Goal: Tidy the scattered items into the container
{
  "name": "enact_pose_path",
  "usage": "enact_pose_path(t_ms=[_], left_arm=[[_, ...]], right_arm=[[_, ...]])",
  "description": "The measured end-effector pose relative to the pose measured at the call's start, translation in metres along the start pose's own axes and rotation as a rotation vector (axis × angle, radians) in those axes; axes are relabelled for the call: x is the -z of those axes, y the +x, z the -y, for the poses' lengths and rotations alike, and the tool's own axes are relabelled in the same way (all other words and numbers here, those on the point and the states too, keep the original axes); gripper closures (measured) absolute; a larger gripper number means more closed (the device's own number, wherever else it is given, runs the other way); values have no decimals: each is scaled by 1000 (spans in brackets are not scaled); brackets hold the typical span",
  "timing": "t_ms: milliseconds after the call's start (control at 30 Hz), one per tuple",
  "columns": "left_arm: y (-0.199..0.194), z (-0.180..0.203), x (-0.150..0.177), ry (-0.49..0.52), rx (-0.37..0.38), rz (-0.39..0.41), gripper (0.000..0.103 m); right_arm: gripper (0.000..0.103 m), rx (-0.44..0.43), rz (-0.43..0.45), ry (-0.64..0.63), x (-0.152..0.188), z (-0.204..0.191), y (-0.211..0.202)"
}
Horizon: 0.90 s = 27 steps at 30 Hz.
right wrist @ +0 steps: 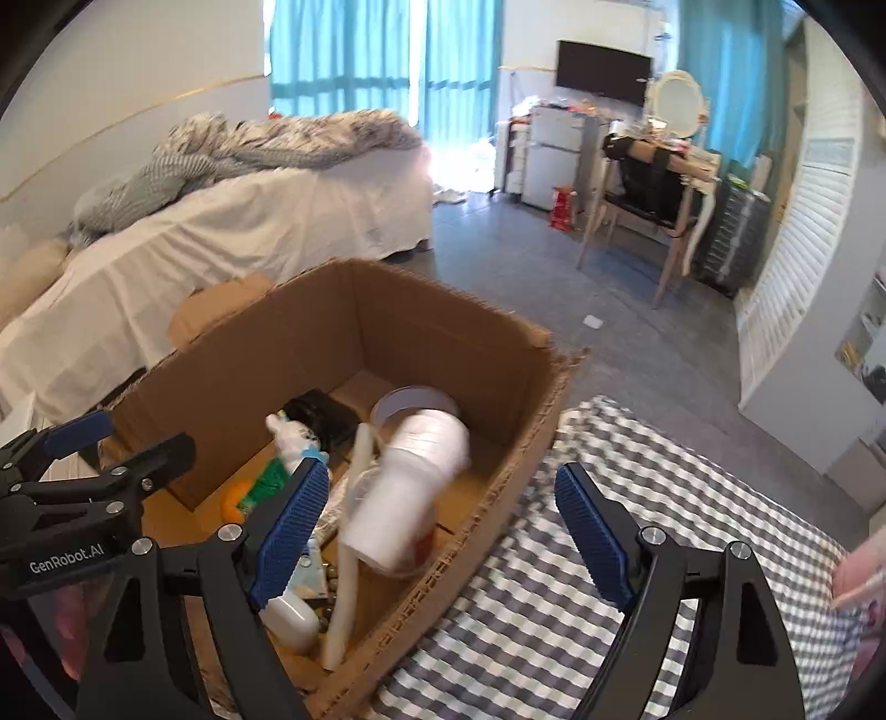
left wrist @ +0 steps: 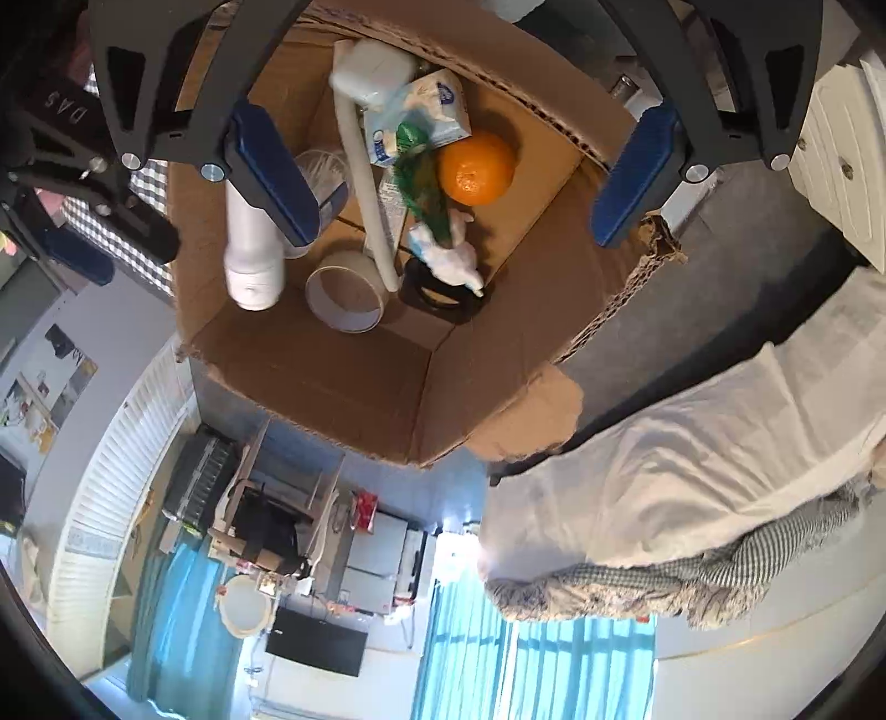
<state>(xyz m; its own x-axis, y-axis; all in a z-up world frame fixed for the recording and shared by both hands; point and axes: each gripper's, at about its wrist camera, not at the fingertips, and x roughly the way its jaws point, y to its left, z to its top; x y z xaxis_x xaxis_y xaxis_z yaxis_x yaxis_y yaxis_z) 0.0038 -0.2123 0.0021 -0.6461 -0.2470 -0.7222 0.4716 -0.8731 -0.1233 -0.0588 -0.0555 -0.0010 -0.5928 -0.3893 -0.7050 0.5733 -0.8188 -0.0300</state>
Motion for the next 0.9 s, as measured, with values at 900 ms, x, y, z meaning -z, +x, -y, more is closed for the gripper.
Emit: enact_pose_path(t_ms=[900], left_arm=[[-38, 229, 79, 397, 187, 62, 0]], right_arm=[[9, 331, -14, 460, 146, 195, -118]])
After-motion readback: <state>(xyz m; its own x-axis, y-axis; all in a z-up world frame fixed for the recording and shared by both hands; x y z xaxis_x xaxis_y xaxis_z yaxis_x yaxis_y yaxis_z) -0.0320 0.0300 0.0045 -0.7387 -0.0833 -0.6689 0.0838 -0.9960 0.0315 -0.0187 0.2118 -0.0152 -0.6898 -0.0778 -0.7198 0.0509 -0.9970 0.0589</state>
